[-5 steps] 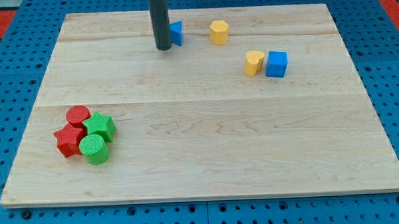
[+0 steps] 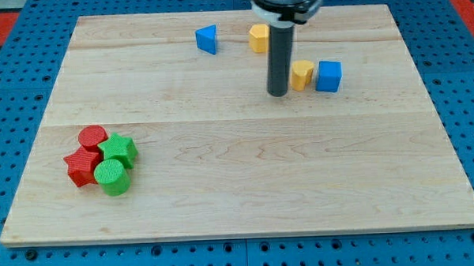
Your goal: Move the yellow heart towards the top right
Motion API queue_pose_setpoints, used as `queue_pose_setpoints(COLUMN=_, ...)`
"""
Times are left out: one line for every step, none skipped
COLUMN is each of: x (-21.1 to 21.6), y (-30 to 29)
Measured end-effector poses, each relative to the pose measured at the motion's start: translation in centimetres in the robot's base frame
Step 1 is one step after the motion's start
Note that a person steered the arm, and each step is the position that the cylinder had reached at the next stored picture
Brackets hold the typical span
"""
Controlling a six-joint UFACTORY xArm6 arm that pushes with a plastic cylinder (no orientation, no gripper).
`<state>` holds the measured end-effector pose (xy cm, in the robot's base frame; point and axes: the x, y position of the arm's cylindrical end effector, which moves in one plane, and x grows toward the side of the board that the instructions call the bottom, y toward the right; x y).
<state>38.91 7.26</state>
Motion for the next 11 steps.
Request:
queue_pose_setpoints(x=-0.9, y=1.5)
queue_pose_setpoints(x=-2.5, y=1.6)
queue_pose_setpoints(x=-3.6, y=1.9)
queue_pose_setpoints(x=-3.9, y=2.4)
queue_pose_setpoints(x=-4.0, y=4.0)
queue_pose_setpoints(x=-4.0, y=5.9)
queue_pose_setpoints(x=-4.5, y=7.8)
queue_pose_setpoints(x=-6.8, y=8.6)
queue_pose_setpoints(x=-8.6, y=9.1)
queue_pose_setpoints(x=-10.2, y=9.3)
queue_pose_setpoints(x=-11.6, y=9.8)
